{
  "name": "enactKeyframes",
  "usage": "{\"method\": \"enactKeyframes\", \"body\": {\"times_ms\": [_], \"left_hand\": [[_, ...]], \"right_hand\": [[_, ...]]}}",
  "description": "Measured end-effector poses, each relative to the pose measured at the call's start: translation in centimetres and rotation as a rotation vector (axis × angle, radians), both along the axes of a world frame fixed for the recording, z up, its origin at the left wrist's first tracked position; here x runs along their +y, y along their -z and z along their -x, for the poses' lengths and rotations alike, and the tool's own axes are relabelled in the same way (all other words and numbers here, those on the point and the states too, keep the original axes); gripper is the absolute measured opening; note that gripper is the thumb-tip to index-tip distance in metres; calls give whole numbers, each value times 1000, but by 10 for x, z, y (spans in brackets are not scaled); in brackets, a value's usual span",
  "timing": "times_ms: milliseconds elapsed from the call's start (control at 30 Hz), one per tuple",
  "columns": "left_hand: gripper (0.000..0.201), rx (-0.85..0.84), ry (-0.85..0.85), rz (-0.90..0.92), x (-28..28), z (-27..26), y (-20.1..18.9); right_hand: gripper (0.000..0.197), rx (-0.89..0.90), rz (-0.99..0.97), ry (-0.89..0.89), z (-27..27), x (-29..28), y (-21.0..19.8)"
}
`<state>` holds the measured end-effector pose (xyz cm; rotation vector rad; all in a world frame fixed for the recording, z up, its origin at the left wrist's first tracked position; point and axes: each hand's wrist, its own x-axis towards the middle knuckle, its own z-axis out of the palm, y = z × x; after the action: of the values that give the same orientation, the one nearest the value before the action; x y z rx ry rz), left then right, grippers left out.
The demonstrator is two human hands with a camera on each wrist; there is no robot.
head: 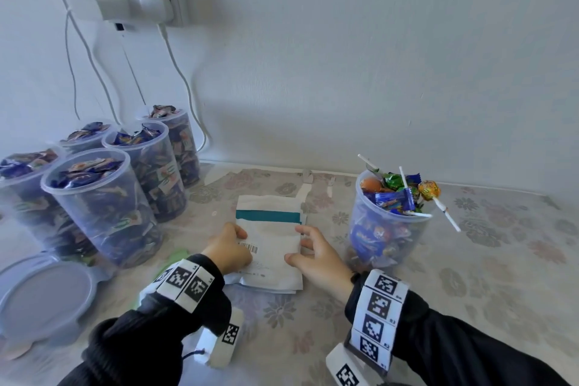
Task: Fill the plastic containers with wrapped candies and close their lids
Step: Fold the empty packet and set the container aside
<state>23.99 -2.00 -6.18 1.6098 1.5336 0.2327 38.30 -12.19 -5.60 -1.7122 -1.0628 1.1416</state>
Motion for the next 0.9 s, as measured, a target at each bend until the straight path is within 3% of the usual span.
{"method": "enactKeyframes", "body": {"times_ms": [100, 267, 433, 700, 900], "left_hand": [[36, -57, 27, 12, -3, 3, -5], [41, -315, 18, 10, -22, 24, -24], [54, -555, 104, -108, -57, 53, -42], [107, -673, 237, -543, -111, 92, -12], [102, -700, 253, -567, -139, 114, 26]], "right_hand": [[54, -19, -1, 82, 4, 2, 2], [46, -5, -54, 181, 14, -8, -4], [63, 36, -204, 184, 34, -36, -12], [84, -264, -486, 224, 80, -92, -8], [97, -458, -550, 318, 122, -124, 30]]}}
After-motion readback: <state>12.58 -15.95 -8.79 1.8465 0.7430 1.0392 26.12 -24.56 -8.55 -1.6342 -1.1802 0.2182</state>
